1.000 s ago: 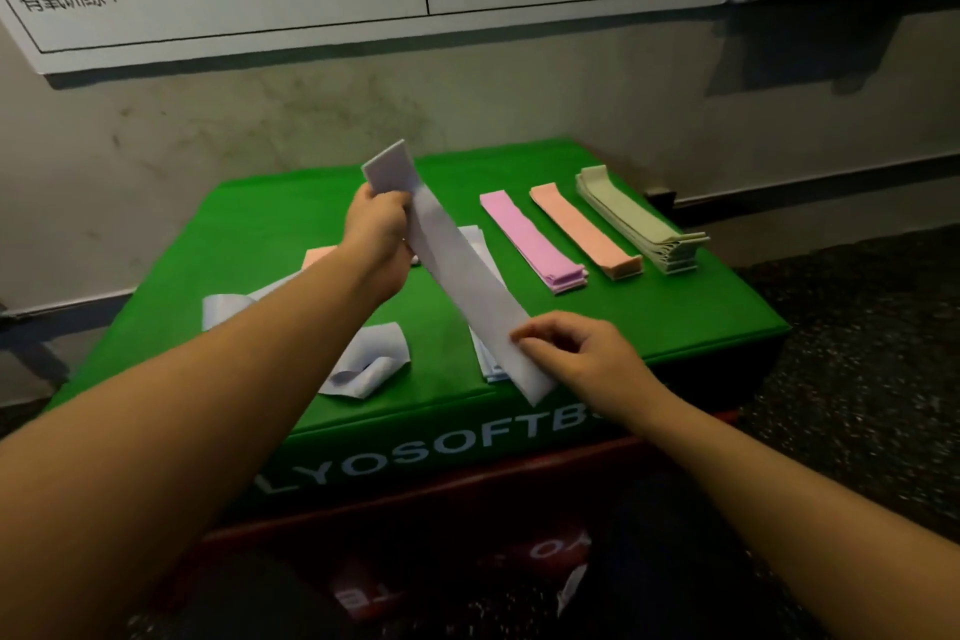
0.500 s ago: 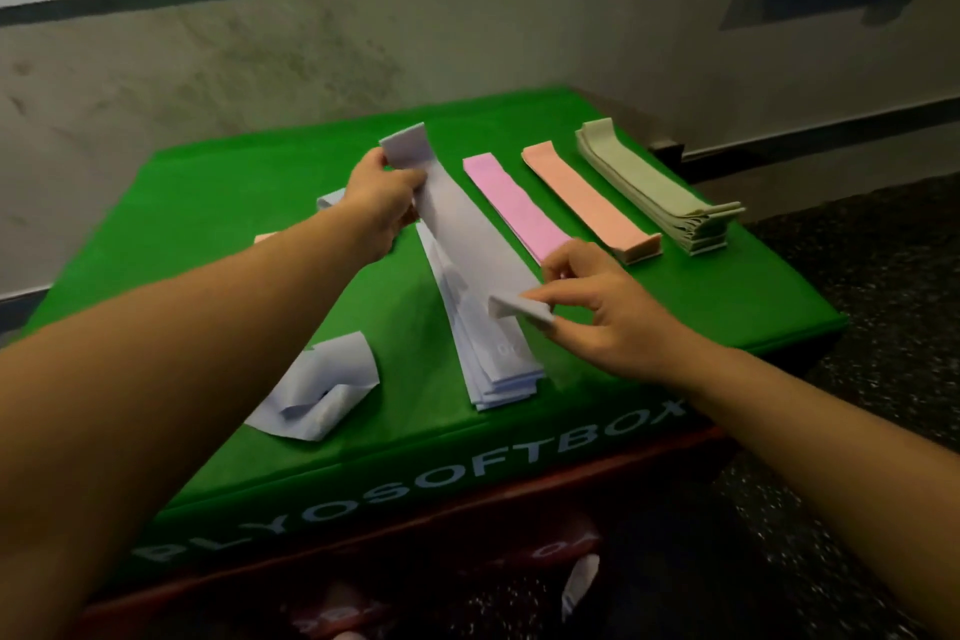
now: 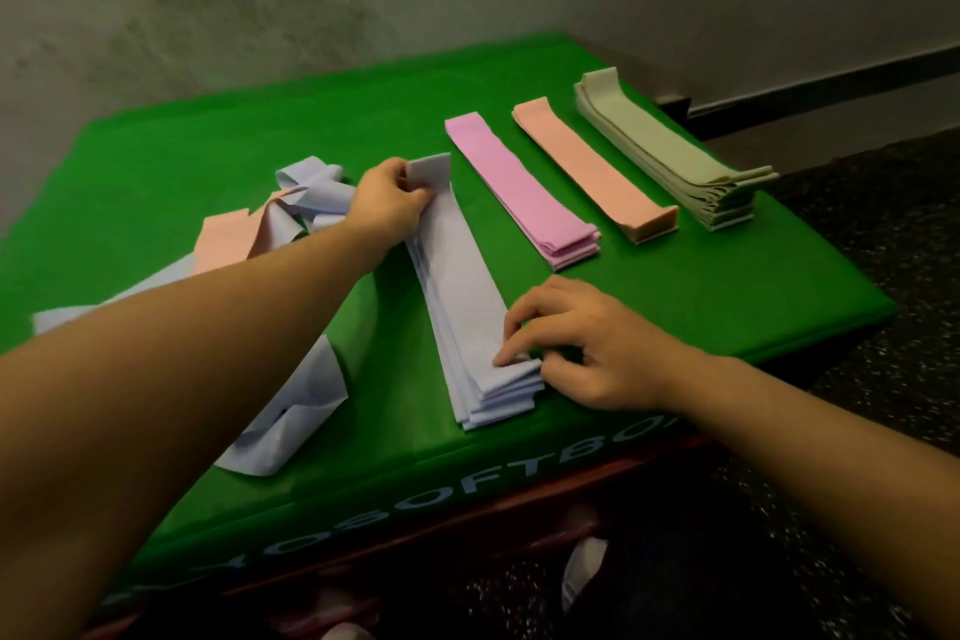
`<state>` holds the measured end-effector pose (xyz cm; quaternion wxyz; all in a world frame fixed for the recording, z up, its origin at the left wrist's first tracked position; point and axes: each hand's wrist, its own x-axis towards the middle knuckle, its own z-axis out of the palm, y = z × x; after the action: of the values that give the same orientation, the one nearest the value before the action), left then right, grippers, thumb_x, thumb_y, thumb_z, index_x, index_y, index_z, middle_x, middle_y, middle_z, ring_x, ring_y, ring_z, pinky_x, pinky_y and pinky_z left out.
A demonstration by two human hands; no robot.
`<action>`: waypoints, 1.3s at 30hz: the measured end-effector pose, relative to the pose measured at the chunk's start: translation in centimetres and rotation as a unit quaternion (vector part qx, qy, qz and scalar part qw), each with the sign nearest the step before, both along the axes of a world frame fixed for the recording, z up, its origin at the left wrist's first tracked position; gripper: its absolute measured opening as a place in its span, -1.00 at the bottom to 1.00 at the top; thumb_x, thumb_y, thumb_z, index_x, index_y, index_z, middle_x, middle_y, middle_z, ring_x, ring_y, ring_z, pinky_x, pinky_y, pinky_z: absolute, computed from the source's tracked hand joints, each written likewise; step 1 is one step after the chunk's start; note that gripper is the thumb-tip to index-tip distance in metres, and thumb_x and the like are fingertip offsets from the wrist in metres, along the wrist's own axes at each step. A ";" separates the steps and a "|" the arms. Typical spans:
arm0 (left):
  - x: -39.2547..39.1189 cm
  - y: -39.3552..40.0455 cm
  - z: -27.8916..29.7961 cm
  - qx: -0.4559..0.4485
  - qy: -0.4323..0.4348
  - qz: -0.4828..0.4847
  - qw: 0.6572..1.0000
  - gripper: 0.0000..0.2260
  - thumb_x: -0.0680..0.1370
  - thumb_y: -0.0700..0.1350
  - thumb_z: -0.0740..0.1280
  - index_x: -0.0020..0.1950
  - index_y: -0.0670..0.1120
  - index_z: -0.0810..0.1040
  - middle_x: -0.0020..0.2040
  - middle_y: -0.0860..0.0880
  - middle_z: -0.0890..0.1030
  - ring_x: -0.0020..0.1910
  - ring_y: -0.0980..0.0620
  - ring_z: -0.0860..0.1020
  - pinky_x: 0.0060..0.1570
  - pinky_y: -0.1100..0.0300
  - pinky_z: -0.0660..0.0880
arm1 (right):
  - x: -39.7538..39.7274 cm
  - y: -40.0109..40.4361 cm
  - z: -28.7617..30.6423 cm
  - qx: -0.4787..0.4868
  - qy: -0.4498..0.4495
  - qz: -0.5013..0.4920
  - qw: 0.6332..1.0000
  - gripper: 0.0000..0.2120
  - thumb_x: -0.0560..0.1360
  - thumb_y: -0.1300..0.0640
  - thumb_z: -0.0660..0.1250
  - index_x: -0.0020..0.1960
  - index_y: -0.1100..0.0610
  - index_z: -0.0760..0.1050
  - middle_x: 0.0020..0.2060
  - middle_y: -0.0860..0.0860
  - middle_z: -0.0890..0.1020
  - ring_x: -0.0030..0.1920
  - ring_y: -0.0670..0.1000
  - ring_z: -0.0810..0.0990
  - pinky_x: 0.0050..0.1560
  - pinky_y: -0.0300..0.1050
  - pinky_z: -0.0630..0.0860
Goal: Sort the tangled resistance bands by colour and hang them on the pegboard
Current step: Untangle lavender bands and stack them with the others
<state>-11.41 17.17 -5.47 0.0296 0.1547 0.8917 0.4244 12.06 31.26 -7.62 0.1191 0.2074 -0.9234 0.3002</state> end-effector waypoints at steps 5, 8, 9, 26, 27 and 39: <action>-1.1 -0.9 -0.6 -0.087 0.075 0.031 0.993 -0.64 0.54 -0.07 0.42 0.31 -0.08 0.46 0.31 -0.14 0.40 0.21 -0.09 0.47 0.32 0.03 0.40 | 0.1 0.2 0.3 -0.020 -0.021 0.002 1.000 -0.57 0.36 0.13 0.13 0.05 0.02 0.69 0.00 -0.07 0.61 0.05 -0.01 0.50 0.15 -0.04 0.40; -0.5 -1.6 0.2 -0.039 0.082 0.036 0.995 -0.64 0.57 -0.06 0.40 0.32 -0.08 0.43 0.29 -0.10 0.40 0.18 0.01 0.45 0.26 0.11 0.41 | 0.1 -0.1 0.9 -0.068 -0.008 -0.020 0.997 -0.59 0.37 0.15 0.13 0.08 0.05 0.67 -0.01 -0.07 0.61 0.08 -0.04 0.52 0.15 -0.05 0.44; -0.1 -2.2 0.6 -0.032 0.093 0.025 0.995 -0.69 0.58 -0.07 0.39 0.29 -0.09 0.45 0.27 -0.11 0.42 0.16 0.03 0.45 0.23 0.12 0.42 | -0.1 -0.4 1.2 -0.084 0.000 -0.028 0.996 -0.60 0.38 0.16 0.14 0.09 0.05 0.66 -0.03 -0.08 0.62 0.07 -0.04 0.53 0.14 -0.03 0.46; 13.3 -22.0 -0.6 -0.090 0.254 -0.104 0.957 -0.83 0.53 -0.02 0.26 0.00 -0.05 0.58 -0.10 0.01 0.63 -0.15 0.06 0.51 -0.10 0.07 0.49 | -2.0 -14.7 4.8 0.081 -0.069 0.042 0.993 -0.66 0.52 0.07 0.37 0.29 -0.05 0.53 0.19 -0.06 0.59 0.17 -0.04 0.48 0.23 -0.16 0.39; 13.8 -22.9 -1.1 -0.106 0.268 -0.100 0.952 -0.81 0.52 0.01 0.25 0.01 -0.04 0.58 -0.09 0.02 0.63 -0.14 0.07 0.50 -0.07 0.03 0.49 | -2.1 -15.6 4.8 0.098 -0.079 0.038 0.991 -0.61 0.53 0.05 0.36 0.35 -0.05 0.49 0.26 -0.07 0.57 0.23 -0.03 0.46 0.26 -0.16 0.37; 17.2 -25.6 -2.4 -0.058 0.222 -0.055 0.972 -0.73 0.52 0.22 0.25 0.08 0.13 0.61 0.08 0.20 0.61 0.05 0.14 0.58 0.12 -0.01 0.51 | -0.8 -17.8 4.5 0.053 -0.056 -0.073 0.994 -0.83 0.56 -0.01 0.34 0.11 -0.03 0.63 -0.01 -0.09 0.60 -0.02 -0.14 0.50 0.01 -0.11 0.44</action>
<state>5.82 -8.48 -7.89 -0.1373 0.2917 0.8892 0.3247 11.28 13.45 -3.13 0.0775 0.1283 -0.9559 0.2524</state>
